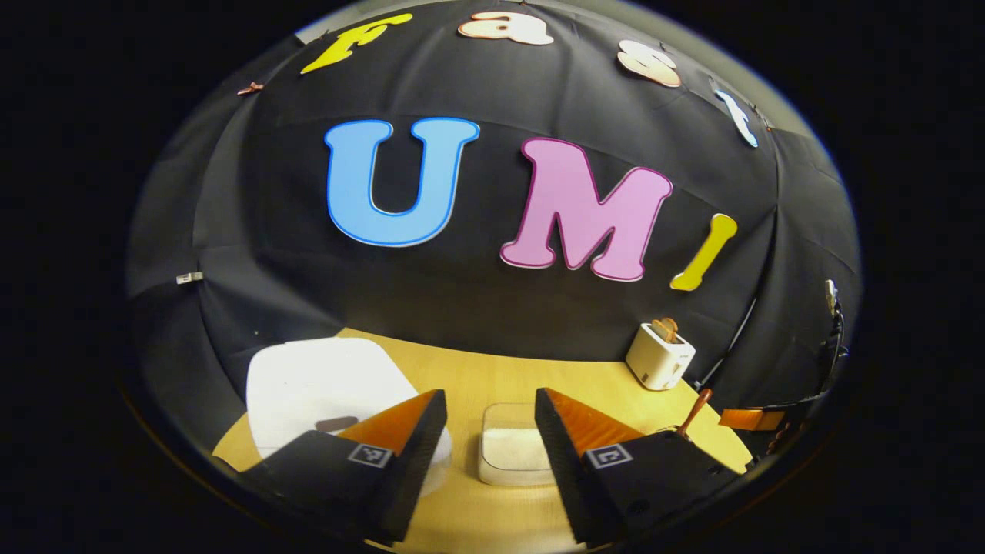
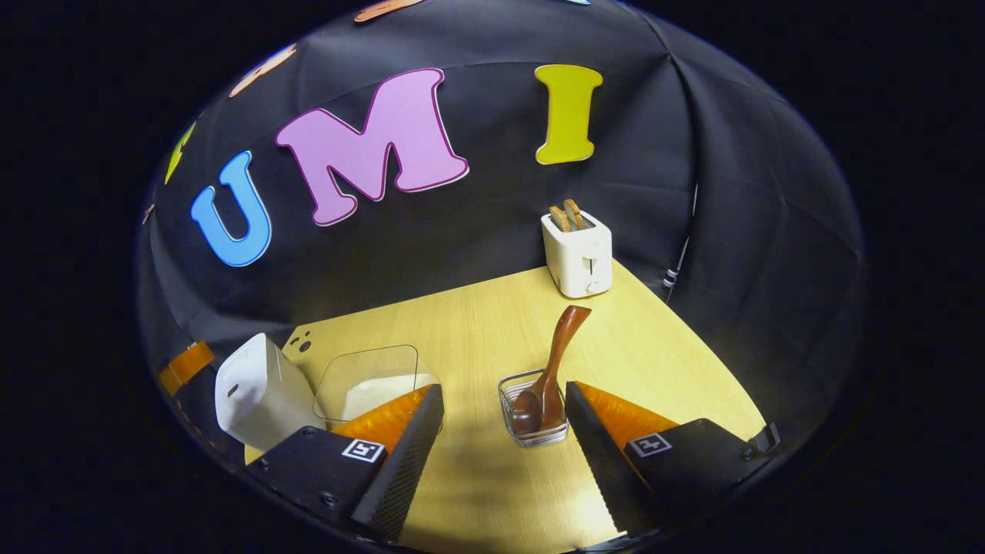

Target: Close the left gripper, press the button to open the rice cooker; take a wooden spoon from the chopstick holder with the right hand, scoop a spoonful of rice and pour it into the rice cooker, then put the wooden spoon back into the chopstick holder.

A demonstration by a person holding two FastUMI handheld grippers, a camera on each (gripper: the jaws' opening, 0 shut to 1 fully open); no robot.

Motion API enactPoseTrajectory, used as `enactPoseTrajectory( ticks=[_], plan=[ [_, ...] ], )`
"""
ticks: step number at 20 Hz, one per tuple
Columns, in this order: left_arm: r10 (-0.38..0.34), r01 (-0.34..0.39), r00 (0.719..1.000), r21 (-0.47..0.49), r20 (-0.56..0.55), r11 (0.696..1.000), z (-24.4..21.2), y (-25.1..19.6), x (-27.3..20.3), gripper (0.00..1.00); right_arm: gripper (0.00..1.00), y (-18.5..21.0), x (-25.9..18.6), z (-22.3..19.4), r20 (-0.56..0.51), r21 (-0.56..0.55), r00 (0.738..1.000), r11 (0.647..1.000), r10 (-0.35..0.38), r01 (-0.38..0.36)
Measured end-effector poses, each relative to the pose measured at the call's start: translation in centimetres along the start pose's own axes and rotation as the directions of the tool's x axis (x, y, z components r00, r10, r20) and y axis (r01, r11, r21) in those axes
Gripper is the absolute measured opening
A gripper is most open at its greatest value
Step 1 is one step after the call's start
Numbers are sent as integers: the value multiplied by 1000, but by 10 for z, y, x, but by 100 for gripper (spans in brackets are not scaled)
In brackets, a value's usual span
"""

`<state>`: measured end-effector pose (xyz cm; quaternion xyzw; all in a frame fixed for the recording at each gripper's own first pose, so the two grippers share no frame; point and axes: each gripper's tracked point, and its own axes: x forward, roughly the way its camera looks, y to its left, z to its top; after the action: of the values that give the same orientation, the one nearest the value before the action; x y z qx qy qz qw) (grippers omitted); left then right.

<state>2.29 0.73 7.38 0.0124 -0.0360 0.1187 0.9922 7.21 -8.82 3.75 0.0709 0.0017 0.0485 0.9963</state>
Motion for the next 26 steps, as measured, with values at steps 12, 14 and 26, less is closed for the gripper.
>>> enactPoseTrajectory(
  ticks=[12, 14, 26],
  plan=[
    [188, -224, 955, -144, -228, 964, -30, 129, 14, 5, 98, 35, -6, -19, -28, -51, 998, 997, 59, -60],
    [197, -242, 939, -135, -282, 961, -47, 141, 19, 5, 98, 38, -7, -21, -30, -57, 998, 996, 62, -64],
    [158, -228, 909, -141, -387, 963, -93, 145, 43, 5, 98, 36, -10, -25, -36, -59, 999, 997, 38, -40]
  ],
)
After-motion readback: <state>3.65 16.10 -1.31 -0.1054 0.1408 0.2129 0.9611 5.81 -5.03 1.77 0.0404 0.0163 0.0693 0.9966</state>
